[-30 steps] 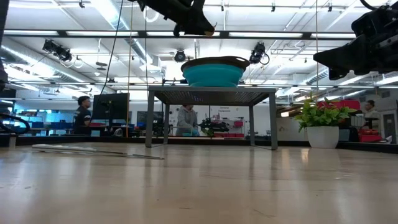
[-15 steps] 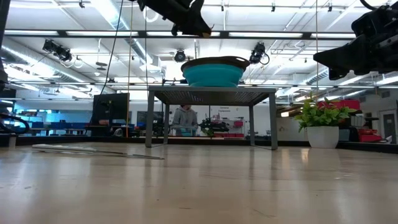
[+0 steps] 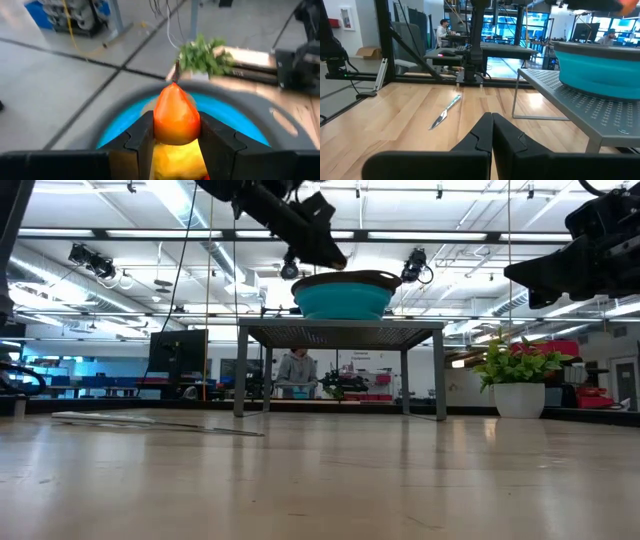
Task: Pick & Place Fruit
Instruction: Put the peach into the blue bin
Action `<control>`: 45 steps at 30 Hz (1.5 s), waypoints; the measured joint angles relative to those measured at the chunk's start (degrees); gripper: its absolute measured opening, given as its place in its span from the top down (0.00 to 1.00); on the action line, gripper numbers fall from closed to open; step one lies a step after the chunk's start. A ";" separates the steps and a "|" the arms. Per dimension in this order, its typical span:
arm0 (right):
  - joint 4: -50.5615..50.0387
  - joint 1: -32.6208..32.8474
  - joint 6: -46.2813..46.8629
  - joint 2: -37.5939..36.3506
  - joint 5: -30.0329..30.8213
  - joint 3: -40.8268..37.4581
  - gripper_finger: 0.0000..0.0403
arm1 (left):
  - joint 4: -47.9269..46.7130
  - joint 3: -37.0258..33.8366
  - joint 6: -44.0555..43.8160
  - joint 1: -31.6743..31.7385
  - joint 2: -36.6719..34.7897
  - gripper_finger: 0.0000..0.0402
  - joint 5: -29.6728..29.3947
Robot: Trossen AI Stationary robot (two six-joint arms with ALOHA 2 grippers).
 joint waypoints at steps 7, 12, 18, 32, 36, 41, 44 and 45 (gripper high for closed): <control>0.00 -0.02 0.00 0.00 0.10 0.00 0.98 | -0.78 0.00 -0.75 -0.02 1.67 0.65 1.36; -0.04 -0.02 0.00 0.00 0.08 -0.02 0.98 | -0.93 0.00 -0.75 -0.02 1.65 0.65 1.17; -0.04 -0.02 0.00 0.00 0.10 0.00 0.98 | -1.27 0.00 -0.85 -0.04 1.63 0.65 1.15; -0.04 0.00 0.00 0.01 0.10 0.00 0.98 | -4.97 0.00 0.23 -0.02 1.56 0.65 1.10; -0.04 0.00 0.00 0.00 0.10 0.00 0.98 | -5.10 0.00 0.40 -0.02 1.56 0.65 1.10; -0.04 -0.01 0.00 0.00 0.10 -0.01 0.98 | -5.05 0.00 0.38 -0.02 1.56 0.65 1.11; -0.04 -0.02 0.00 0.01 0.10 0.00 0.98 | -5.05 0.00 0.36 -0.02 1.56 0.65 1.13; -0.04 0.00 0.00 0.02 0.10 0.00 0.98 | -5.06 0.00 0.34 -0.02 1.56 0.65 1.13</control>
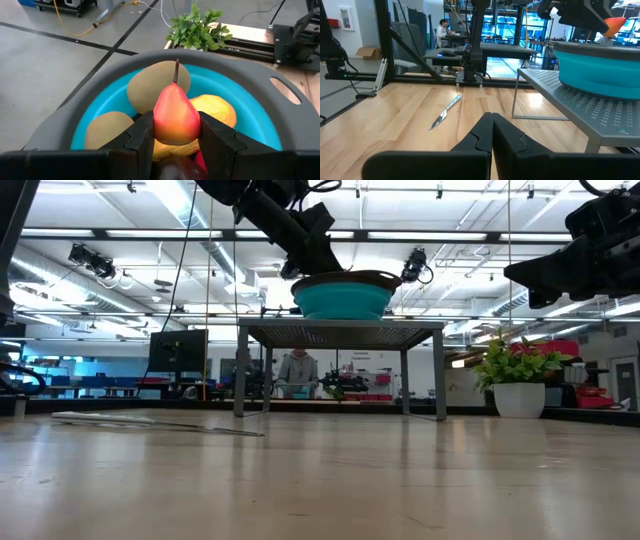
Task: Pick & Place Fruit
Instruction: Put the peach into the blue bin
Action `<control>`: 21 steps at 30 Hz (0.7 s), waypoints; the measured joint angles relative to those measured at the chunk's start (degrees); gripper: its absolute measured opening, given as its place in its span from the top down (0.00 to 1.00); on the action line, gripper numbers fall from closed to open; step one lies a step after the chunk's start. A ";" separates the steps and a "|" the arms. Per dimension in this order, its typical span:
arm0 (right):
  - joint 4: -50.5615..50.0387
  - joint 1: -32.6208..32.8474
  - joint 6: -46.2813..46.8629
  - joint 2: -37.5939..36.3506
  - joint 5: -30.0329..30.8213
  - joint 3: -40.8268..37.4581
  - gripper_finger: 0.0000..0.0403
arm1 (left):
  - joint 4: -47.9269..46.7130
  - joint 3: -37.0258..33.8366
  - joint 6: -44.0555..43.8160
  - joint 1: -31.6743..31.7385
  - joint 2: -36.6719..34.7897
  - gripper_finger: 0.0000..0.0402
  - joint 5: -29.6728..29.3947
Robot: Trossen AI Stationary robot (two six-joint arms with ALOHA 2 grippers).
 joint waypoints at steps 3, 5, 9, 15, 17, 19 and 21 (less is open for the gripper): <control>0.00 0.00 0.00 0.00 0.00 -0.02 0.98 | -0.01 0.00 0.02 0.00 0.00 0.65 0.00; 0.00 0.00 0.00 -0.01 -0.01 0.00 0.98 | -0.06 0.00 0.01 0.00 0.00 0.65 0.04; 0.00 -0.01 0.00 -0.02 0.00 0.00 0.98 | -0.08 0.00 0.09 0.00 0.00 0.65 0.28; 0.00 -0.02 0.00 -0.02 0.00 -0.01 0.98 | -0.12 0.00 2.59 0.00 0.00 0.65 8.21; 0.00 -0.02 0.00 -0.02 -0.01 0.00 0.98 | -0.14 0.00 3.37 -0.01 0.00 0.65 10.19; 0.00 -0.02 0.00 0.00 -0.02 0.00 0.98 | -0.32 0.00 3.58 -0.04 0.00 0.65 10.80; 0.00 -0.02 0.00 0.00 0.00 0.00 0.98 | -0.44 0.00 3.65 -0.01 0.00 0.65 10.78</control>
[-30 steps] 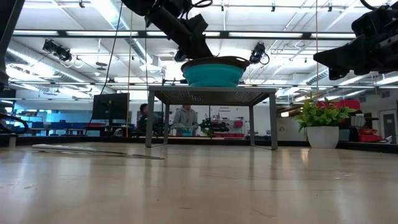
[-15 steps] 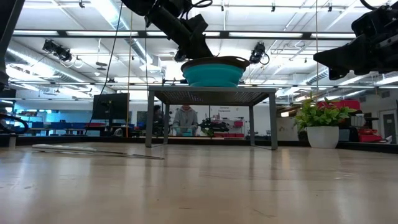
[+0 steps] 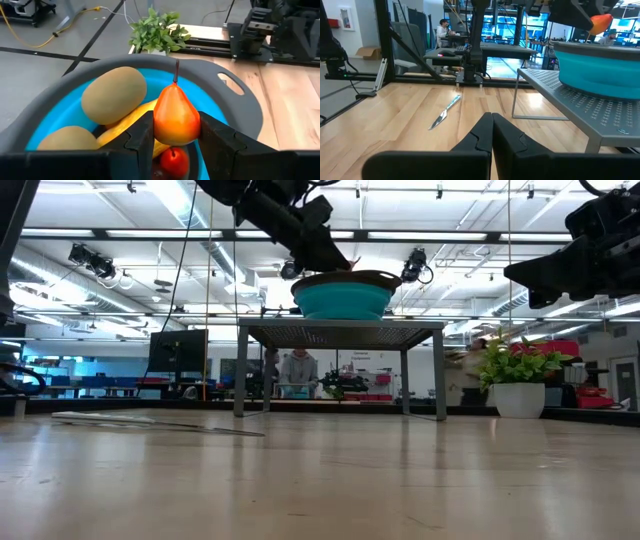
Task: Pick & Place Fruit
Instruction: Put the peach into the blue bin
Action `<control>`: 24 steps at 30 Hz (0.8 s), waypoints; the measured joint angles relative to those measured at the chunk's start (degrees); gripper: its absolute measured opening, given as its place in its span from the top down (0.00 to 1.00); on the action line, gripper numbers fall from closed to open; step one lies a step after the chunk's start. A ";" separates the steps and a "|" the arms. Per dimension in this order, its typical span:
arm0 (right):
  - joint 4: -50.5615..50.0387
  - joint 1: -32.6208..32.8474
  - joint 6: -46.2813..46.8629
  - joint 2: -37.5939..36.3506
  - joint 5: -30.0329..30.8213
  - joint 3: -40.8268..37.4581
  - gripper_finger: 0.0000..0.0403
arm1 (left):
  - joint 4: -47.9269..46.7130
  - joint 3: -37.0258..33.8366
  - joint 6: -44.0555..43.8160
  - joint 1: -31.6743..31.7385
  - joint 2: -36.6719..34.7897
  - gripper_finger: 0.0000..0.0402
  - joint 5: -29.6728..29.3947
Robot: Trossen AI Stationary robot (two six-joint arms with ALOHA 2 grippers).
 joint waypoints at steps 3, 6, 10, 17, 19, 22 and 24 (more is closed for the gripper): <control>0.00 0.02 0.00 -0.01 0.00 0.00 0.98 | -0.12 0.00 0.07 0.01 0.00 0.65 -0.02; 0.00 0.01 0.00 -0.01 0.00 0.00 0.98 | -0.12 0.00 0.07 0.01 0.00 0.65 -0.02; 0.00 0.01 0.00 -0.02 -0.01 0.00 0.98 | -0.12 0.00 0.07 0.01 0.00 0.65 -0.01; -0.02 0.02 0.00 -0.02 0.00 0.00 0.98 | -0.12 0.00 0.07 0.01 0.00 0.65 -0.03; 0.00 0.02 0.00 -0.02 -0.02 -0.02 0.98 | -0.12 0.00 0.07 0.01 0.00 0.65 -0.02; -0.01 0.00 0.00 -0.02 0.00 -0.01 0.98 | -0.10 0.00 0.07 -0.01 0.00 0.65 -0.02; 0.00 0.02 0.00 -0.02 0.00 0.00 0.98 | -0.10 0.00 -0.09 0.01 0.00 0.63 -0.11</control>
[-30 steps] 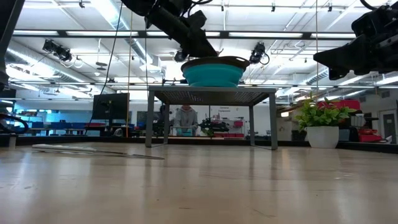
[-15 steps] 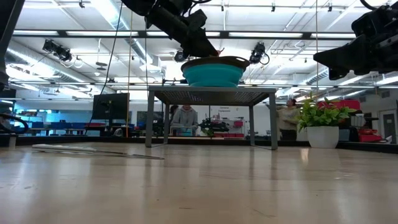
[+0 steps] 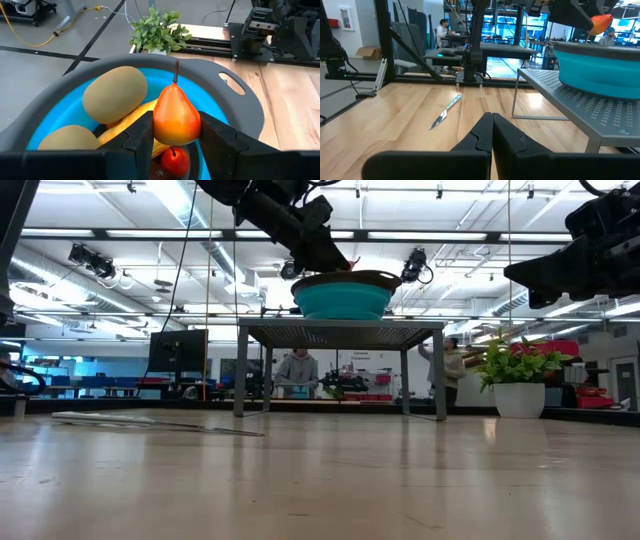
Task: Pick & Place Fruit
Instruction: Put the peach into the blue bin, then put the knife on the shelf
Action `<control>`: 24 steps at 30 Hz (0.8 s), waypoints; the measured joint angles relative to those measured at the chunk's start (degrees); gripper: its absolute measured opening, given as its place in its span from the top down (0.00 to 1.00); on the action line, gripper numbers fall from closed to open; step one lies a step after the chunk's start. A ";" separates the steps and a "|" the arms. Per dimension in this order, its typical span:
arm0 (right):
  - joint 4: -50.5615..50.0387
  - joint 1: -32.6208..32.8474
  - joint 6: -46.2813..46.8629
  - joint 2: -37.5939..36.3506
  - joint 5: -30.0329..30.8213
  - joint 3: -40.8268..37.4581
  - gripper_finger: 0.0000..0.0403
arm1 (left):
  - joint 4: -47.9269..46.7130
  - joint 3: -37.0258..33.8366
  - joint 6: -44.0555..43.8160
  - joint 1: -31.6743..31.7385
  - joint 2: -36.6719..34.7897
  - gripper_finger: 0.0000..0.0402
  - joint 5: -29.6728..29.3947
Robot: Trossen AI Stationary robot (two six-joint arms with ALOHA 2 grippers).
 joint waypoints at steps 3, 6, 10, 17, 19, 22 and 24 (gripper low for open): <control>0.00 -0.02 0.00 0.00 0.00 0.00 0.98 | -0.04 0.00 0.04 0.00 0.00 0.60 -0.18; 0.00 -0.02 0.00 0.00 -0.01 0.00 0.98 | -0.62 0.00 0.36 -0.02 0.00 0.56 -0.35; -0.01 0.00 0.00 0.00 -0.01 -0.02 0.98 | -0.86 0.00 0.36 0.00 0.00 0.51 -0.37; 0.00 -0.02 0.00 0.02 -0.01 0.00 0.98 | -0.97 0.00 0.16 0.00 0.00 0.43 -0.37; -0.02 -0.02 0.00 0.00 0.00 -0.02 0.98 | -1.08 0.00 0.16 0.00 0.00 0.42 -0.37; -0.01 0.00 0.00 0.00 -0.01 -0.01 0.98 | -1.31 0.00 0.16 -0.01 0.00 0.41 -0.36; -0.01 -0.02 0.00 0.00 -0.01 0.00 0.98 | -1.42 0.00 0.16 0.00 0.00 0.42 -0.35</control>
